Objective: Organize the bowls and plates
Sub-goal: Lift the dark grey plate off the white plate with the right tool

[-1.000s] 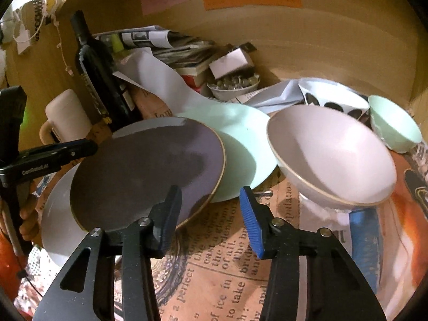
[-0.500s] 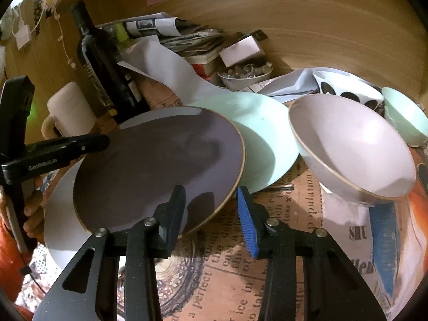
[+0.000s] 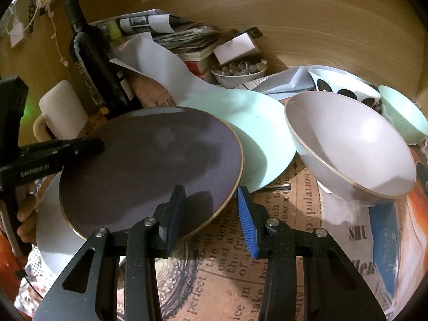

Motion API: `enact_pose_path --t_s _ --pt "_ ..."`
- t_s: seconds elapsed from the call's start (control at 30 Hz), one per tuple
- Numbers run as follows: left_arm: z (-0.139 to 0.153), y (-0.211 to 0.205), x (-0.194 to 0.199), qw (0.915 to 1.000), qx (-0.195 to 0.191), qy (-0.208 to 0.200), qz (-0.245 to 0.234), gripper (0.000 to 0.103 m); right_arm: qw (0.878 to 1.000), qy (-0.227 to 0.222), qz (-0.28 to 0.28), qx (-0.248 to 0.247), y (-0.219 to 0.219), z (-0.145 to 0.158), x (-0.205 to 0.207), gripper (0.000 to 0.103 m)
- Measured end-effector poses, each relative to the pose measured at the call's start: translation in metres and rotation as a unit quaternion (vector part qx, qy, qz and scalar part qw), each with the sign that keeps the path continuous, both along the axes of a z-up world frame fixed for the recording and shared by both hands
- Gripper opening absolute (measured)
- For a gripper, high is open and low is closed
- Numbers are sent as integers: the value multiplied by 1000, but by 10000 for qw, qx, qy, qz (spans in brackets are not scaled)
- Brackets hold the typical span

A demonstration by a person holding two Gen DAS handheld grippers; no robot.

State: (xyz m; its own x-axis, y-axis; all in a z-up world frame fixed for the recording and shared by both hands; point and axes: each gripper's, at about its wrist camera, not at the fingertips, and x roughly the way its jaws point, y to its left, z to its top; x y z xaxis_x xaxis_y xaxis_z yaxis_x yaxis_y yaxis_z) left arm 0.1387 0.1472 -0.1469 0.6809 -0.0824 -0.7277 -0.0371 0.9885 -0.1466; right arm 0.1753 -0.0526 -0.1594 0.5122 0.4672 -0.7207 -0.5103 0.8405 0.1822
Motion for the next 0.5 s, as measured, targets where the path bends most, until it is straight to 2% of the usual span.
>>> enact_pose_path --t_s 0.17,0.5 --pt "1 3 -1 9999 -143 -24 38 25 10000 -40 -28 -22 0 2 -2 37" --pt "3 -4 -9 9999 -88 -102 103 25 9998 -133 -125 44 -5 6 -8 36"
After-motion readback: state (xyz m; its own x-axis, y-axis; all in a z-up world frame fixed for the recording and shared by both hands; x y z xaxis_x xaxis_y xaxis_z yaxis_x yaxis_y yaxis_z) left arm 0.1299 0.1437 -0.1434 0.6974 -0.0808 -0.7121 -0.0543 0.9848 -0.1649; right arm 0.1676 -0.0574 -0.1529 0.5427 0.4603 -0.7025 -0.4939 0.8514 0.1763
